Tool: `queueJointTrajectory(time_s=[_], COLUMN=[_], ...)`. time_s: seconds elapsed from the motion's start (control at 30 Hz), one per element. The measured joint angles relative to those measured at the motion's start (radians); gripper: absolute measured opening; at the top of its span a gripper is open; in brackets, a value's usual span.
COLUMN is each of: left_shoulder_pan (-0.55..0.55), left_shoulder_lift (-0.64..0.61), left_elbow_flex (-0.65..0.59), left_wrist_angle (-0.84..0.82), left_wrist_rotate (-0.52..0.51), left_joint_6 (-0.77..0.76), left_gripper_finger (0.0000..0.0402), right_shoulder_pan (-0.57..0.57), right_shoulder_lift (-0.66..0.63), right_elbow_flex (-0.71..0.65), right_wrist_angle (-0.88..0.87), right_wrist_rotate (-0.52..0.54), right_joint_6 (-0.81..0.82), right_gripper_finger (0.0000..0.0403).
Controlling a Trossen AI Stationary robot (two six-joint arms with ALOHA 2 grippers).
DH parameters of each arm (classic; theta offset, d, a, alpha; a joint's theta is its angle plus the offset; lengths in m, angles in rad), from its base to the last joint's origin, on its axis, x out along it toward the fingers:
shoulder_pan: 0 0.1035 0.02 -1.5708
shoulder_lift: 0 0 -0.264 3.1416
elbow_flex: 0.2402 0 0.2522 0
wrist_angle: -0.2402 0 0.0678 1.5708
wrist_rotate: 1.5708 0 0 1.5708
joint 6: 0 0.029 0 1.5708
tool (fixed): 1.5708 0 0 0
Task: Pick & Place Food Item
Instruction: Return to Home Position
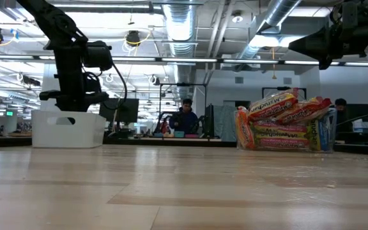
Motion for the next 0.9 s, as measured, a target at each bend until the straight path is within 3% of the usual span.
queueJointTrajectory(time_s=[0.2,0.43,0.7,0.9], left_shoulder_pan=[0.000,-0.001,-0.001,-0.002], left_shoulder_lift=[0.000,-0.027,-0.204,-0.371], left_elbow_flex=[0.000,0.000,0.000,0.000], left_wrist_angle=[0.001,0.019,0.077,0.208], left_wrist_rotate=[0.027,0.089,0.104,0.152], left_joint_6=[0.000,-0.001,-0.060,-0.078], left_gripper_finger=[0.0084,0.0074,0.0040,0.0006], right_shoulder_pan=[0.000,0.000,0.000,0.000], right_shoulder_lift=[0.000,0.000,0.000,0.000], right_elbow_flex=[0.000,0.000,0.000,0.000], right_wrist_angle=[0.000,0.000,0.000,0.000], right_wrist_rotate=[0.000,0.000,0.000,0.000], right_joint_6=[0.000,0.000,0.000,0.000], right_gripper_finger=[0.0000,0.0000,0.0000,0.0000])
